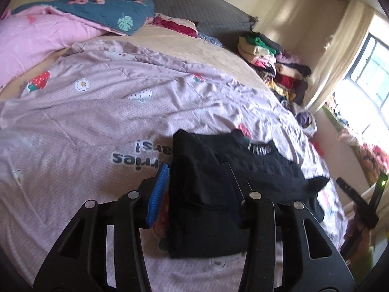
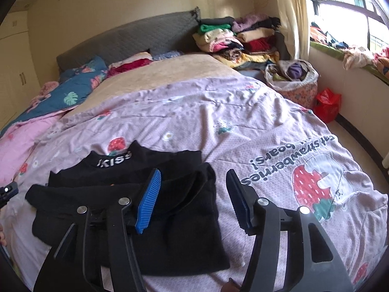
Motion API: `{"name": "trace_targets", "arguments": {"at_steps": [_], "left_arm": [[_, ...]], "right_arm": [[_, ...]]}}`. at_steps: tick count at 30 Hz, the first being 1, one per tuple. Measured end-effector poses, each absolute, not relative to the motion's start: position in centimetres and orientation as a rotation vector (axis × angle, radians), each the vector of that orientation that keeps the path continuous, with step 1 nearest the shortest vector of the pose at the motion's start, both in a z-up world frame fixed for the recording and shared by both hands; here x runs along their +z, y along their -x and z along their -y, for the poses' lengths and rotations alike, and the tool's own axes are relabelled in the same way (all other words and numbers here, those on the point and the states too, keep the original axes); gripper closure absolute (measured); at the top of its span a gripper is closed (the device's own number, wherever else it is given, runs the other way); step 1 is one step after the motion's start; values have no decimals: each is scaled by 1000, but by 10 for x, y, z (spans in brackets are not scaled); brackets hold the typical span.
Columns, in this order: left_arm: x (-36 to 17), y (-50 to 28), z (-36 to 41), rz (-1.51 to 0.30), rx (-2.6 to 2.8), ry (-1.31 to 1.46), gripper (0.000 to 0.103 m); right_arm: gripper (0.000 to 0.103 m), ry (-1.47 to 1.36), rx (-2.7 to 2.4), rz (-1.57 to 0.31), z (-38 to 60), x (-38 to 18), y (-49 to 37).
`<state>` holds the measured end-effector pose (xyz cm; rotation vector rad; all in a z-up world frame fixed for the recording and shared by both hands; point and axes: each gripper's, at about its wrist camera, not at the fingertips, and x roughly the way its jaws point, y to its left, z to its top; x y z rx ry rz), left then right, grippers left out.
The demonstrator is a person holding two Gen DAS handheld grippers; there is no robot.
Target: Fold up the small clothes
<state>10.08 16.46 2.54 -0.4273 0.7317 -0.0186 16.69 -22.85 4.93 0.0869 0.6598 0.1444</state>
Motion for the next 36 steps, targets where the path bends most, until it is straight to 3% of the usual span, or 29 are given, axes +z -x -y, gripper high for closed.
{"name": "trace_targets", "arguments": {"at_steps": [2, 4, 5, 6, 10, 19, 36], "left_arm": [[23, -97, -159, -750, -29, 400, 68], [20, -93, -155, -761, -50, 399, 77], [20, -90, -153, -766, -51, 394, 84], [18, -88, -150, -775, -59, 386, 87], [12, -84, -133, -818, -113, 339, 97], [-25, -92, -101, -917, -128, 258, 98], [-36, -165, -106, -886, -67, 290, 98]], "right_arm": [[49, -71, 169, -669, 222, 47, -161], [69, -45, 196, -694, 213, 42, -156], [86, -33, 207, -708, 209, 39, -154], [87, -22, 218, -721, 205, 35, -152], [89, 4, 249, -761, 191, 23, -142], [89, 42, 256, -859, 172, -11, -141], [89, 80, 218, -910, 165, -31, -216]]}}
